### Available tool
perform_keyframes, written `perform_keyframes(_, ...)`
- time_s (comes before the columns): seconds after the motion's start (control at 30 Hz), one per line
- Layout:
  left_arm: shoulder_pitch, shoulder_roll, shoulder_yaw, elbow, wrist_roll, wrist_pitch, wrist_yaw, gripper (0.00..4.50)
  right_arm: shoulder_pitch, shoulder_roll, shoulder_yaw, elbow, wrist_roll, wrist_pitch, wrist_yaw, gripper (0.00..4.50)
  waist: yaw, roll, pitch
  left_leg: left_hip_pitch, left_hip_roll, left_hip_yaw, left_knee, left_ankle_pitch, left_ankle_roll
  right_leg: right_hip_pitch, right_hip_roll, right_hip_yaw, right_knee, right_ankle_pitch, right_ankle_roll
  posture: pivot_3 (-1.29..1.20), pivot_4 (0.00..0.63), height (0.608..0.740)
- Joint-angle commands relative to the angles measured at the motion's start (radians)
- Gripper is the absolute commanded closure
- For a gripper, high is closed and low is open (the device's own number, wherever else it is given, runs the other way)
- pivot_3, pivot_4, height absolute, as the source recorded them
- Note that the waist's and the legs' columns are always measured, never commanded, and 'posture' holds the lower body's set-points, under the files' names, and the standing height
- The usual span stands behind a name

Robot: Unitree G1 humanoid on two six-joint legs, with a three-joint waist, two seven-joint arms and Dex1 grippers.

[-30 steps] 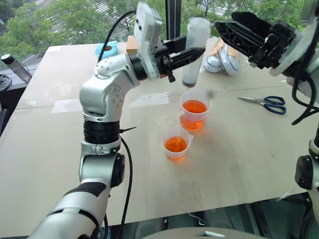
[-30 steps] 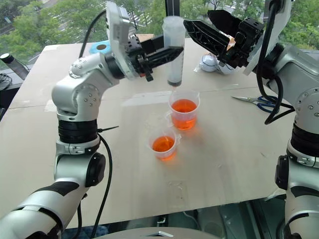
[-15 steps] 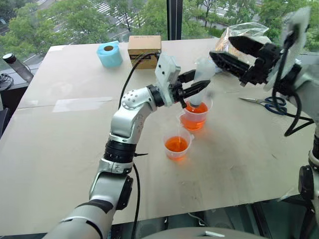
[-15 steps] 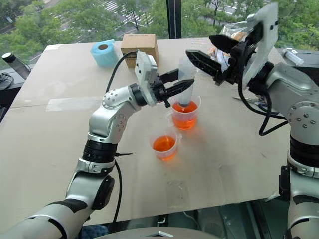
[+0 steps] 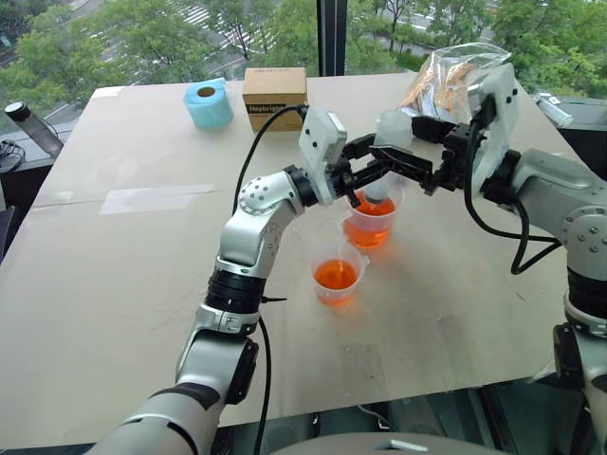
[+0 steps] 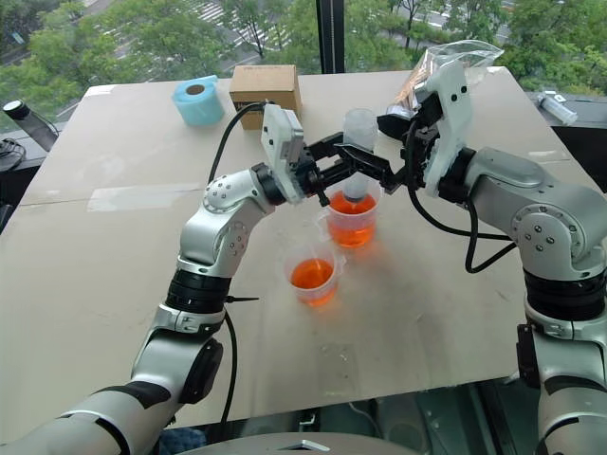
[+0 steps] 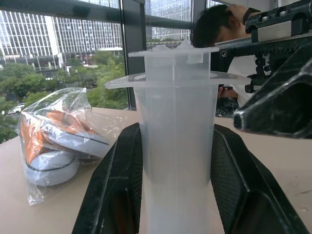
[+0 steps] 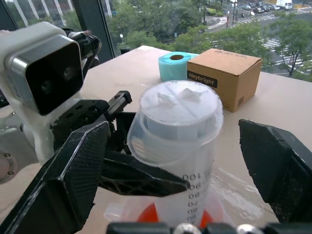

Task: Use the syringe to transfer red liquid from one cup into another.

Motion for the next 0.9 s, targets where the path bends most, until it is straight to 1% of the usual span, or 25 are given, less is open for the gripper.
perform_keyframes(0.03,-0.007,-0.004,0.001,-0.004,-0.006,-0.021,0.000,3.01,-0.040,0.009,-0.054,-0.024,0.012,-0.008,-0.002,0.00,0.000,0.000,0.000,0.000,0.000,0.000,0.000,0.000,0.000,0.000,0.000,0.000,0.000,0.000,0.000,0.00,0.150,0.740)
perform_keyframes(0.17,-0.003,0.001,-0.005,0.003,0.002,-0.030,-0.006,3.01,-0.053,0.020,-0.070,-0.027,0.008,-0.014,-0.007,0.00,0.002,0.000,0.000,0.000,0.000,0.000,0.000,0.000,0.000,0.000,0.000,0.000,-0.001,0.000,0.000,0.00,0.150,0.740)
perform_keyframes(0.4,-0.012,0.001,-0.007,0.012,0.004,-0.038,-0.011,3.01,-0.061,0.005,-0.074,-0.034,0.022,0.028,0.003,0.00,0.000,0.000,0.000,0.000,0.000,0.000,0.000,0.000,0.000,0.000,0.000,0.000,-0.002,0.000,0.000,0.00,0.150,0.740)
perform_keyframes(0.43,-0.013,0.001,-0.008,0.014,0.005,-0.040,-0.012,3.05,-0.062,0.002,-0.073,-0.033,0.022,0.037,0.003,0.49,0.000,0.000,0.000,0.000,0.000,0.000,0.000,0.000,0.000,0.000,0.000,0.000,-0.002,0.000,0.000,0.00,0.150,0.740)
perform_keyframes(0.47,-0.014,0.000,-0.008,0.015,0.005,-0.042,-0.013,3.05,-0.064,0.000,-0.073,-0.033,0.022,0.045,0.001,0.86,0.000,0.000,0.000,0.000,0.000,0.000,0.000,0.000,0.000,0.000,0.000,0.000,-0.002,0.000,0.000,0.00,0.150,0.740)
perform_keyframes(0.63,-0.014,-0.002,-0.008,0.018,0.002,-0.045,-0.015,3.05,-0.076,-0.003,-0.076,-0.024,0.023,0.077,-0.003,3.05,0.000,0.000,0.000,0.000,0.000,0.000,0.000,0.000,0.000,0.000,0.000,0.000,-0.003,0.000,0.000,0.00,0.150,0.740)
perform_keyframes(0.67,-0.015,-0.006,-0.003,0.017,-0.006,-0.038,-0.010,3.05,-0.079,-0.005,-0.076,-0.023,0.025,0.085,-0.001,3.16,0.000,0.000,0.000,0.000,0.000,0.000,0.000,0.000,0.000,0.000,0.000,0.000,-0.003,0.000,0.000,0.00,0.150,0.740)
perform_keyframes(0.9,-0.012,-0.009,-0.005,0.016,-0.004,-0.040,-0.008,3.05,-0.088,-0.013,-0.074,-0.024,0.041,0.137,0.008,3.16,0.001,0.000,0.000,0.000,0.000,0.000,0.000,0.000,0.000,0.000,0.000,0.000,-0.003,0.000,0.000,0.00,0.150,0.740)
